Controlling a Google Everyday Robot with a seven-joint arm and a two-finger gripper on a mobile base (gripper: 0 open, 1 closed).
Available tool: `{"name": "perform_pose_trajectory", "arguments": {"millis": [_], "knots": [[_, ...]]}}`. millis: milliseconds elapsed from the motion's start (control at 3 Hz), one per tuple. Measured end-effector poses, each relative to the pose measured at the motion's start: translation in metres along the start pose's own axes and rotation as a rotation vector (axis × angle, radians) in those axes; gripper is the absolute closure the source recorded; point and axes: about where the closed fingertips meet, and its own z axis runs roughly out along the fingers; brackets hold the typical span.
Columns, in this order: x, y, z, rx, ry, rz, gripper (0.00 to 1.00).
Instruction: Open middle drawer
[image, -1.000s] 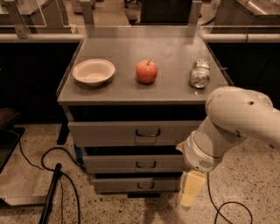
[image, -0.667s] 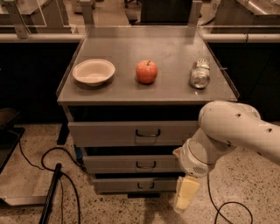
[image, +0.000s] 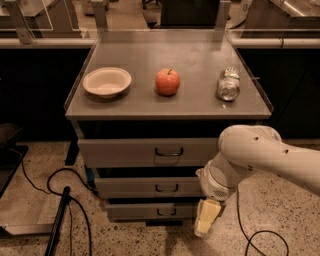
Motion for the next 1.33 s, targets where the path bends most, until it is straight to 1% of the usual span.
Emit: {"name": "perform_pose_trajectory", "arguments": {"millis": [333, 667, 1000, 1333], "knots": [[0.005, 0.006, 0.032, -0.057, -0.029, 0.013, 0.00], [0.014, 0.001, 0.094, -0.092, -0.105, 0.066, 0.00], [0.014, 0.001, 0.096, -0.093, -0.107, 0.067, 0.00], [0.009, 0.000, 0.105, -0.096, -0.128, 0.062, 0.00]]}}
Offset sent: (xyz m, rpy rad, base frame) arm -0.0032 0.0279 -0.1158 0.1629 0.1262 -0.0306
